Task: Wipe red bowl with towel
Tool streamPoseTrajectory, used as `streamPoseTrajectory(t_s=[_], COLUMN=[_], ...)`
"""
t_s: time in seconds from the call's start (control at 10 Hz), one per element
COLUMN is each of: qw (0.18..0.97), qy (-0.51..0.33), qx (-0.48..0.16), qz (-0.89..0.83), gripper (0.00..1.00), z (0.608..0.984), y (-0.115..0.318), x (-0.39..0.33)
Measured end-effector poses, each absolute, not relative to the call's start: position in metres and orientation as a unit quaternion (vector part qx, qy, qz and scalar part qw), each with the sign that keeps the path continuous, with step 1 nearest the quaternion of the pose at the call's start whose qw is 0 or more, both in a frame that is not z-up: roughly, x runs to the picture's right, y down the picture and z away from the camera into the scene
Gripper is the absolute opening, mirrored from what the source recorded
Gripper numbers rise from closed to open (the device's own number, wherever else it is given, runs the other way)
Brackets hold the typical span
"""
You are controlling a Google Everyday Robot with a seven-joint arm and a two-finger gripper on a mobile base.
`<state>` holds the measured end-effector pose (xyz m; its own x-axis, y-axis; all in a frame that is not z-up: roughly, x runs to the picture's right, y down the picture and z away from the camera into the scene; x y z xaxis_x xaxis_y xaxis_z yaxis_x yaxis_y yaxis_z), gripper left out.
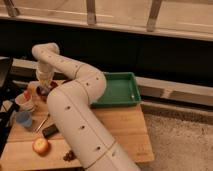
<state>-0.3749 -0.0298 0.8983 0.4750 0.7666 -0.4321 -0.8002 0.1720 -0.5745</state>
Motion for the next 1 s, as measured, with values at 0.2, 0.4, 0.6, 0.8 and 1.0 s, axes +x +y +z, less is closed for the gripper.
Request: streamPoseTrajectory(t_s=[0.2, 0.4, 0.6, 0.8, 1.0], qw=[0.763, 0.761, 0.757, 0.756, 0.758], qy=[0.024, 0.046, 0.067, 0.073, 0.063], qx=[-0.403, -0.409, -0.399, -0.381, -0.373], qz=[0.504, 0.502, 0.513, 0.527, 0.532], gripper=[0.00, 0.00, 0.00, 0.00, 0.00], z=[0.890, 0.886, 0.889, 0.898, 0.908], y=[-0.014, -0.001, -0.003, -0.022, -0.041], x=[-0.379, -0.363, -0.335, -0.314, -0.312])
